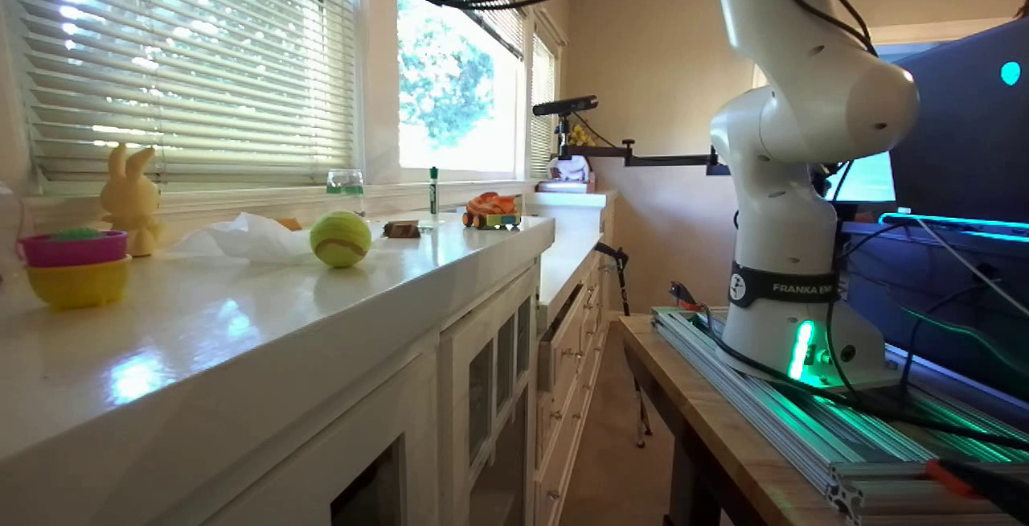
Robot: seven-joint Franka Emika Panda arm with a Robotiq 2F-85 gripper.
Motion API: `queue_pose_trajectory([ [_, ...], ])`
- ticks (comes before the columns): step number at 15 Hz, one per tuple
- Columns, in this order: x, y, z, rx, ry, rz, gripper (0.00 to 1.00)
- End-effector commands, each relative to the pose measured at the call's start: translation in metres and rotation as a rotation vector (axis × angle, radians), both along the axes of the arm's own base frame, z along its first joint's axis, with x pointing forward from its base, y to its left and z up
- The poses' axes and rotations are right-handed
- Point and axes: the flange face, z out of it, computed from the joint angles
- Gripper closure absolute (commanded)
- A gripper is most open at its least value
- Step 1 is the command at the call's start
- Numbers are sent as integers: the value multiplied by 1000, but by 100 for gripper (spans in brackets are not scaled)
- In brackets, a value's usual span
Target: Open the blinds of the window
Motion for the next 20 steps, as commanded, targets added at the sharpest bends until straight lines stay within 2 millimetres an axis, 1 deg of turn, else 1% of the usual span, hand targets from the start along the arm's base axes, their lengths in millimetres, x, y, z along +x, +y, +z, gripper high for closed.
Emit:
queue_pose_trajectory([
  [1,-14,3,8,12,-1,-1,43],
  [6,-13,2,12,9,-13,-8,7],
  [7,-13,2,12,15,-13,-4,2],
  [8,-13,2,11,18,-12,-1,0],
  [17,-6,-1,8,18,-21,-10,0],
  [20,-2,-1,4,23,-22,-11,3],
])
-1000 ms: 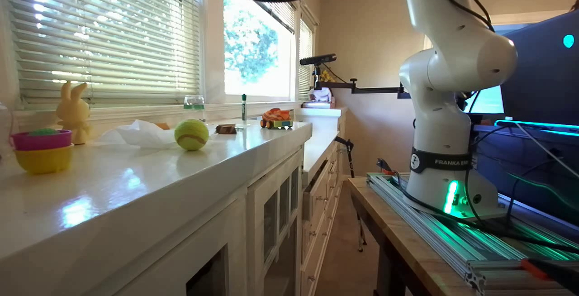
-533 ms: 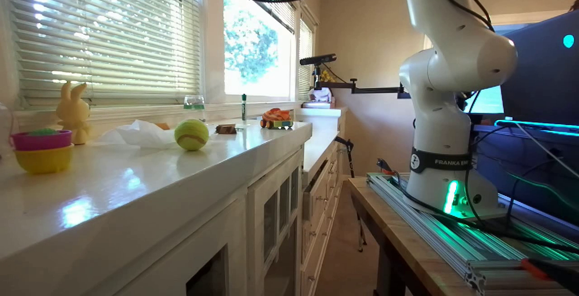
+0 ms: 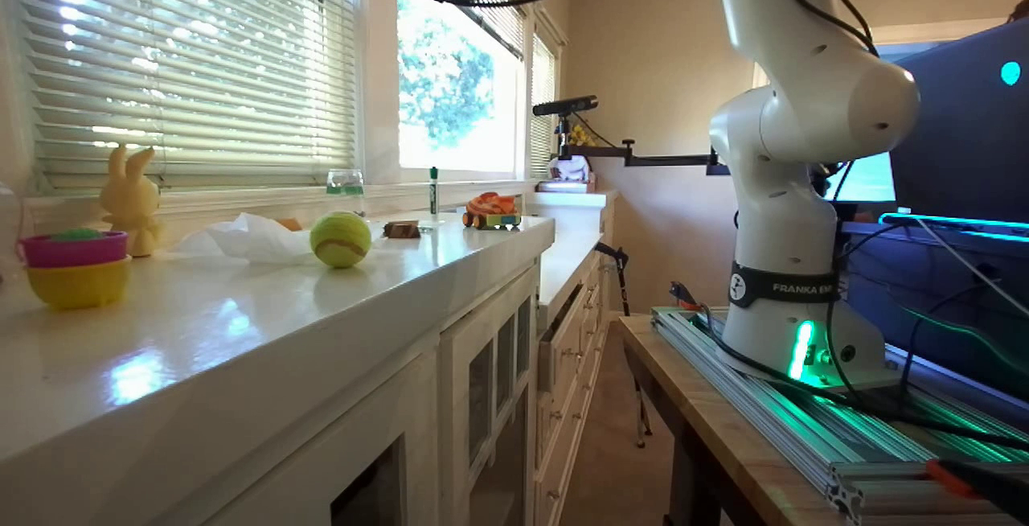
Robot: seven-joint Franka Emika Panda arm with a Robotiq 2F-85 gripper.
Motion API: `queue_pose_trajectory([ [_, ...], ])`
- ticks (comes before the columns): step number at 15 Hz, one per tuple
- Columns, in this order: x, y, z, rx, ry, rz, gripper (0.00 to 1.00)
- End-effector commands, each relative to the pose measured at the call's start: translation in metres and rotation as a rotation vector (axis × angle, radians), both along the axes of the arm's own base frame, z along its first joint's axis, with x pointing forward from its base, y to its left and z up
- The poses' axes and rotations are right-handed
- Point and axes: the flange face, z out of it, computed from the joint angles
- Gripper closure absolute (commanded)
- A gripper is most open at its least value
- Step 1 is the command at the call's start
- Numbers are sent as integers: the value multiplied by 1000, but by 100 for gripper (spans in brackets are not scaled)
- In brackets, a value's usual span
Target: Open the blinds of the window
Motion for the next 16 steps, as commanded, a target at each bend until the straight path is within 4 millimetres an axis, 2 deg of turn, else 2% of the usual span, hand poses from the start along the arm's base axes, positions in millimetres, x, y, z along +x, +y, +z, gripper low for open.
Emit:
queue_pose_trajectory([
  [1,3,1,-2,26,-14,-5,11],
  [2,4,0,-4,26,-13,-8,17],
  [3,5,0,-6,28,-11,-10,35],
  [6,8,-4,-9,37,-9,-20,57],
  [7,8,-5,-10,39,-9,-24,53],
  [8,8,-6,-10,40,-9,-26,41],
  [10,9,-9,-11,40,-12,-33,24],
  [12,10,-10,-12,40,-13,-33,18],
  [14,10,-8,-12,39,-11,-27,0],
  [16,11,-5,-12,41,-10,-21,0],
])
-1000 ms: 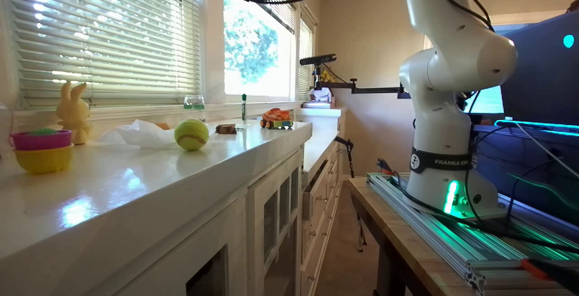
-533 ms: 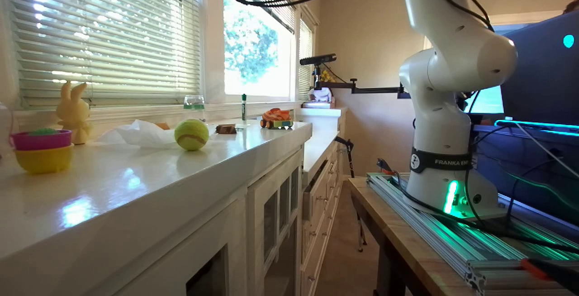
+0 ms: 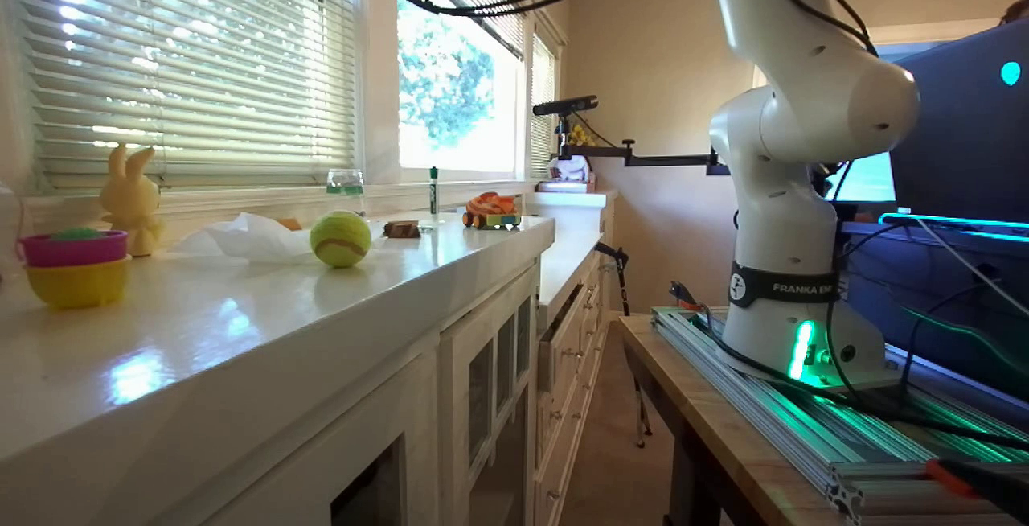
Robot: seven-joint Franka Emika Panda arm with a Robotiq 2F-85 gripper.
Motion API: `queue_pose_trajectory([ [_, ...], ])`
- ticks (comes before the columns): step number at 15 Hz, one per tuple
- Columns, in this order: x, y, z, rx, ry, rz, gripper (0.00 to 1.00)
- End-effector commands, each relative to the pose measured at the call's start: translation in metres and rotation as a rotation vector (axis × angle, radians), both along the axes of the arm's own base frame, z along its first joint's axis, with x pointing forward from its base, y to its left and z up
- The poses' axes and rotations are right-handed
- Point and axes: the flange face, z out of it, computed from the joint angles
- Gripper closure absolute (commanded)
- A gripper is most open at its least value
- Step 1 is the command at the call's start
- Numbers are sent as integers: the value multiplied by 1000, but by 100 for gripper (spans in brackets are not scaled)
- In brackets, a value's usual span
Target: Open the blinds of the window
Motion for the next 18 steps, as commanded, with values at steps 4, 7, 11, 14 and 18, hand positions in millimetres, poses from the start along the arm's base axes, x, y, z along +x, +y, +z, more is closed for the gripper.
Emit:
queue_pose_trajectory([
  [4,-11,27,1,39,-25,98,0],
  [7,-1,32,-5,22,-21,91,0],
  [11,0,25,-7,18,-18,79,0],
  [14,0,25,-7,17,-18,78,0],
  [18,0,25,-7,17,-19,78,0],
])
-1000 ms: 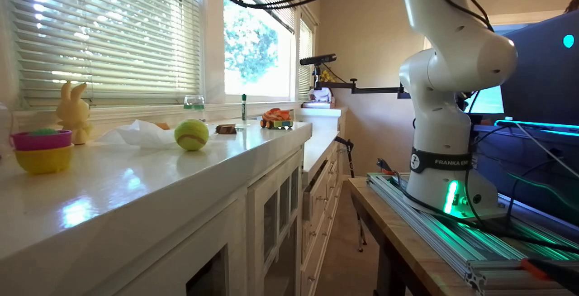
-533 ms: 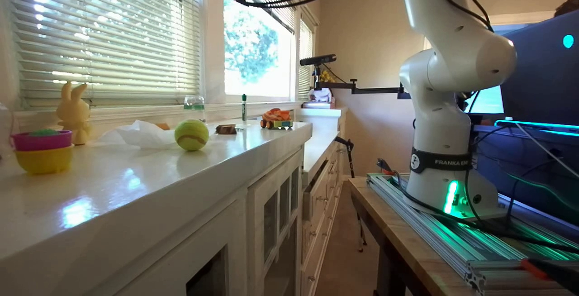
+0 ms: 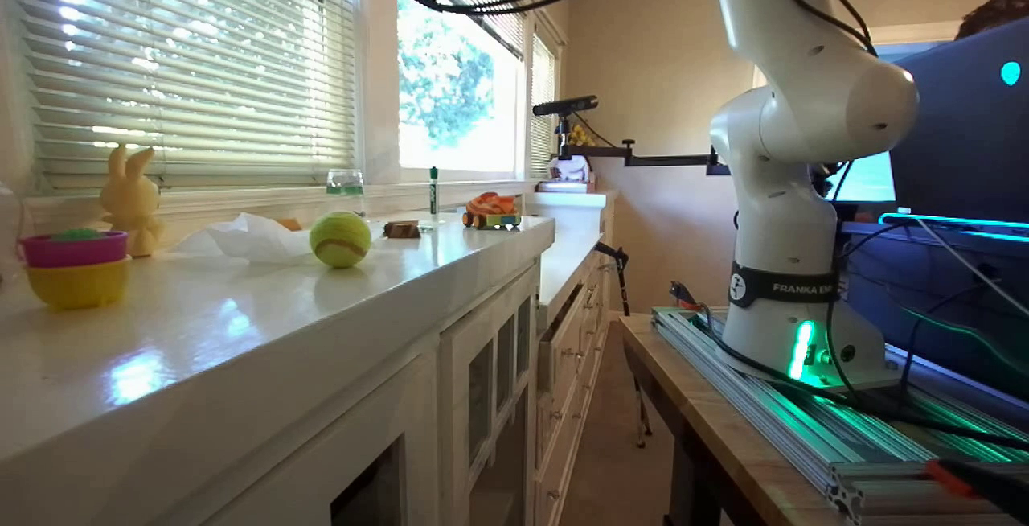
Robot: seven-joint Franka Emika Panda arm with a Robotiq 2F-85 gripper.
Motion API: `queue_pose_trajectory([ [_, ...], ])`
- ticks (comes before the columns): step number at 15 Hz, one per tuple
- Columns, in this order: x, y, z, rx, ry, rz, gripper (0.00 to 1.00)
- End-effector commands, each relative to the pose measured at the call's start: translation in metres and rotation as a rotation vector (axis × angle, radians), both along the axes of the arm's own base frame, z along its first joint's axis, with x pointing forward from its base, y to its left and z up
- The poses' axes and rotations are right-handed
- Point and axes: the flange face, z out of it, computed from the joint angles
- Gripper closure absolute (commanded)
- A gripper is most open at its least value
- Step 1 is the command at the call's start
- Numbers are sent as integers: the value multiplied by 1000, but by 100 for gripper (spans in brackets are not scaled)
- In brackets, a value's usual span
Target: Open the blinds of the window
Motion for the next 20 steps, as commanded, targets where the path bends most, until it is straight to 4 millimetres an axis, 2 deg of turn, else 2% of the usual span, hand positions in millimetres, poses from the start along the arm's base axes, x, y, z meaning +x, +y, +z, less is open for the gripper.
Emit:
queue_pose_trajectory([
  [1,0,0,0,0,0,0,0],
  [13,1,-2,1,3,6,1,0],
  [18,11,-32,16,-18,-21,-68,0],
  [20,13,-38,24,-17,-46,-78,0],
])
